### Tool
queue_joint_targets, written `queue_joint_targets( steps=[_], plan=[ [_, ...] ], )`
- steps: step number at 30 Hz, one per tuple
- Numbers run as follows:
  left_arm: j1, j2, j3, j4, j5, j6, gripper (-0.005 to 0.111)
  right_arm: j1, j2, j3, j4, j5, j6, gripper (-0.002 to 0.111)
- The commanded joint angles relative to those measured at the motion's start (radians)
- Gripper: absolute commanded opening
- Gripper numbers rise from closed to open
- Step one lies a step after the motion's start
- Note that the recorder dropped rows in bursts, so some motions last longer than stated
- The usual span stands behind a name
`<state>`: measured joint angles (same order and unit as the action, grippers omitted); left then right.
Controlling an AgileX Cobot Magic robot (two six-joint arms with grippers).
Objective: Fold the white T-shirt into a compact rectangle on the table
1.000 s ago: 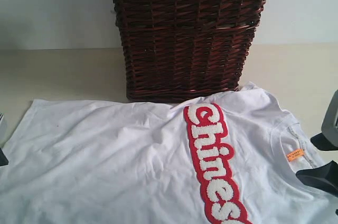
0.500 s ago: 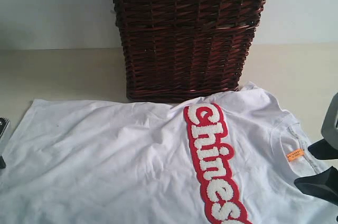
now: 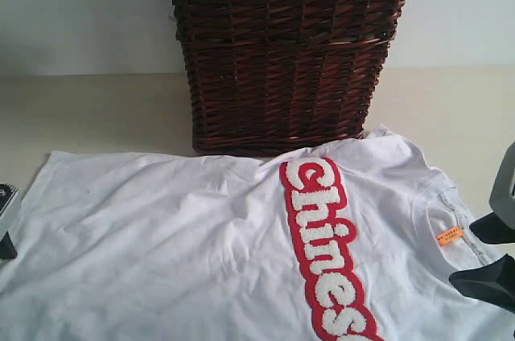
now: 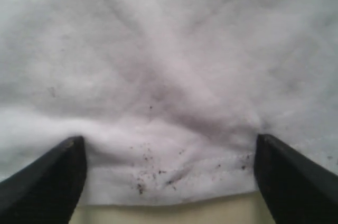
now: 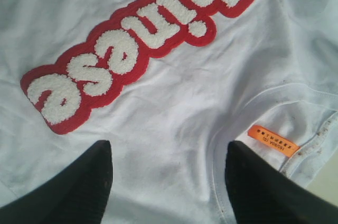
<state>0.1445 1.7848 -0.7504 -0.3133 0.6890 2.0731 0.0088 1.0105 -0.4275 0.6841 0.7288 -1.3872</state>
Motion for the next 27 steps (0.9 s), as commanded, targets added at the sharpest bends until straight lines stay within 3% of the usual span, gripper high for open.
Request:
queue_joint_targets(
  steps=[1,16,27],
  plan=[
    [-0.006,0.035,0.014,0.014,-0.043,0.026,0.083,-0.002,0.001,0.002,-0.003,0.002,0.004,0.059],
    [-0.006,0.035,0.014,0.014,-0.037,0.024,0.083,-0.002,0.001,0.002,-0.018,0.000,0.004,0.059],
    [-0.006,0.035,0.014,0.014,-0.037,0.024,0.083,-0.002,0.001,0.002,-0.288,-0.046,-0.069,0.059]
  ],
)
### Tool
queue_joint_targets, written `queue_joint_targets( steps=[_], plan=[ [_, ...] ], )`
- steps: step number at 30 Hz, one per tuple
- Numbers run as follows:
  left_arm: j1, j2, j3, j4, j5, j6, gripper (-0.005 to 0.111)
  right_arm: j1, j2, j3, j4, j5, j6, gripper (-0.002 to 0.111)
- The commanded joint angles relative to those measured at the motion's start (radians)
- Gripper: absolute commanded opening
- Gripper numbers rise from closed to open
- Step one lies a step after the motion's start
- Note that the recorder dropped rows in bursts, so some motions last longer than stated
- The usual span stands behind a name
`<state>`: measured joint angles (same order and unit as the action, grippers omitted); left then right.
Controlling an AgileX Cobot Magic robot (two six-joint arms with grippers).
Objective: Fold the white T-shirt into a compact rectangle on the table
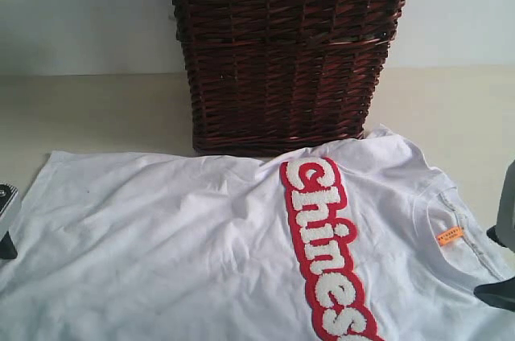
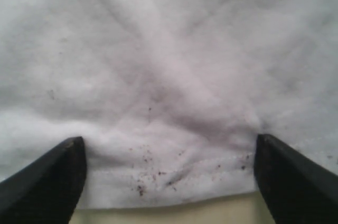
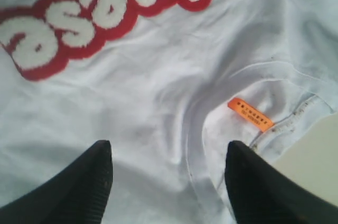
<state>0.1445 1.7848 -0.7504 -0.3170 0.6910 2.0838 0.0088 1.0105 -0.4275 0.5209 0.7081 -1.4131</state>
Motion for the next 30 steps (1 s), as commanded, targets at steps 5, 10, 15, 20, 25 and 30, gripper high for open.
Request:
queue_joint_targets(
  steps=[5,10,15,20,25,30],
  plan=[
    [-0.006,0.035,0.014,0.018,-0.039,0.013,0.083,-0.002,0.001,0.002,-0.142,-0.063,-0.041,0.059],
    [-0.006,0.035,0.014,0.018,-0.039,0.013,0.083,-0.002,0.001,0.002,-0.128,-0.109,-0.041,0.059],
    [-0.006,0.035,0.014,0.018,-0.039,0.013,0.083,-0.002,0.009,0.002,-0.129,-0.165,-0.110,0.056],
    [-0.006,0.035,0.014,0.018,-0.039,0.013,0.083,-0.002,0.111,0.002,-0.127,-0.189,-0.174,0.042],
    [-0.006,0.035,0.014,0.018,-0.039,0.013,0.083,-0.002,0.201,0.002,-0.078,-0.173,-0.174,0.042],
    [-0.006,0.035,0.014,0.018,-0.039,0.013,0.083,-0.002,0.188,0.002,-0.024,-0.203,-0.101,0.042]
  ],
)
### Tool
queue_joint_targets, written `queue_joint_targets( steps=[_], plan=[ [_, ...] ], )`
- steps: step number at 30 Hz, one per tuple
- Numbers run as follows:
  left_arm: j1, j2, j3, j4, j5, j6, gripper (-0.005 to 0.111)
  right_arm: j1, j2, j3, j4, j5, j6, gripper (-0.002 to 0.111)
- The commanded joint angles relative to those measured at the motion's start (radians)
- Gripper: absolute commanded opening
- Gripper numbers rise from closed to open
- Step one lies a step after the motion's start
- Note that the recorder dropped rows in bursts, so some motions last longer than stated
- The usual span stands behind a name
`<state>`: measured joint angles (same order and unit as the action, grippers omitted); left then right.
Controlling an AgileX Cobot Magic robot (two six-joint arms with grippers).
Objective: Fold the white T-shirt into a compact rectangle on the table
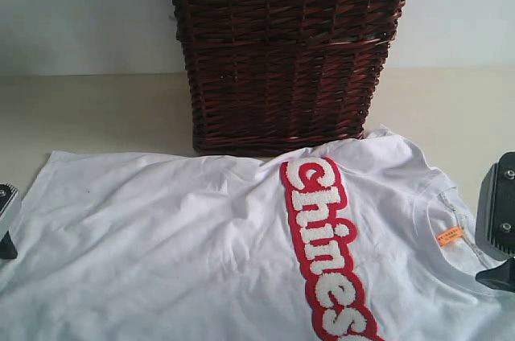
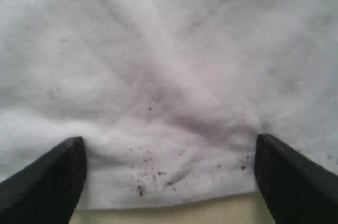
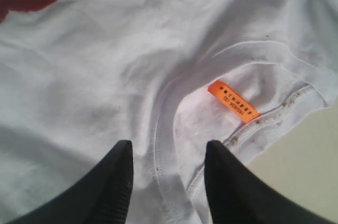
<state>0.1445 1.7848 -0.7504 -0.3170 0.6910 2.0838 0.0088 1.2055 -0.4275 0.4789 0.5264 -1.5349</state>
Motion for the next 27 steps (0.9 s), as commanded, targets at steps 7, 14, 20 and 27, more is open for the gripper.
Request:
queue_joint_targets(
  steps=[7,14,20,27],
  plan=[
    [-0.006,0.035,0.014,0.018,-0.039,0.013,0.083,-0.002,-0.007,0.002,0.018,-0.046,0.021,0.042],
    [-0.006,0.035,0.014,0.018,-0.039,0.013,0.083,-0.002,-0.007,0.002,0.018,-0.046,0.019,0.042],
    [-0.006,0.035,0.014,0.018,-0.039,0.013,0.083,-0.002,-0.007,0.002,0.018,-0.046,0.020,0.042],
    [-0.006,0.035,0.014,0.018,-0.039,0.013,0.083,-0.002,-0.005,0.002,0.198,-0.053,0.018,0.042]
  ],
)
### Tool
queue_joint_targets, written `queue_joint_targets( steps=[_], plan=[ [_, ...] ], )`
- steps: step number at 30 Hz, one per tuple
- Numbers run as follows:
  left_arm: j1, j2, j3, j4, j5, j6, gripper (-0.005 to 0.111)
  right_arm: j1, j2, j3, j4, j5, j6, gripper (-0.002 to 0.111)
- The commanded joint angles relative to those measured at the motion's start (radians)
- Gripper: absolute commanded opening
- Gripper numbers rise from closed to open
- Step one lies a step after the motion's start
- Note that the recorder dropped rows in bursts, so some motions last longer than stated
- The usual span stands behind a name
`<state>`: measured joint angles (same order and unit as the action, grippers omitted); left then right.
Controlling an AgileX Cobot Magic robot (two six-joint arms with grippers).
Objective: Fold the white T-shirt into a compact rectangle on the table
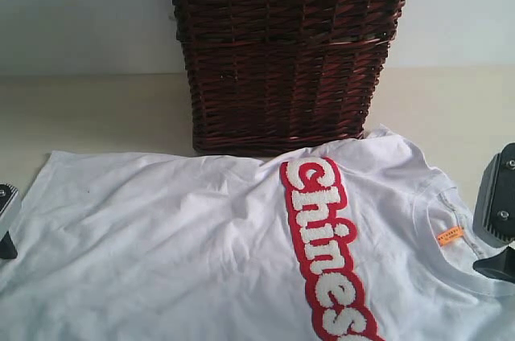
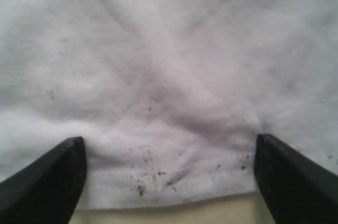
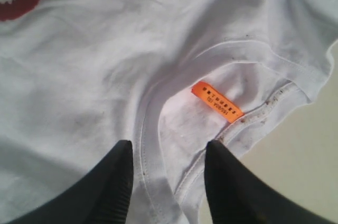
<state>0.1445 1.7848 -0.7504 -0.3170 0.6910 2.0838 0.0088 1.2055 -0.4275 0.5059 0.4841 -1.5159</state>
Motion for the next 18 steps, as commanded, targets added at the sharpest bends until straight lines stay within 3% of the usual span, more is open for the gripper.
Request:
queue_joint_targets(
  steps=[1,5,10,18],
  plan=[
    [-0.006,0.035,0.014,0.018,-0.039,0.013,0.083,-0.002,-0.005,0.002,0.243,0.003,-0.001,0.042],
    [-0.006,0.035,0.014,0.018,-0.039,0.013,0.083,-0.002,-0.005,0.002,0.422,-0.008,-0.001,0.042],
    [-0.006,0.035,0.014,0.018,-0.039,0.013,0.083,-0.002,-0.002,0.002,0.488,-0.034,0.069,0.042],
    [-0.006,0.035,0.014,0.018,-0.039,0.013,0.083,0.042,0.134,0.002,0.045,0.030,0.007,0.042]
  ],
)
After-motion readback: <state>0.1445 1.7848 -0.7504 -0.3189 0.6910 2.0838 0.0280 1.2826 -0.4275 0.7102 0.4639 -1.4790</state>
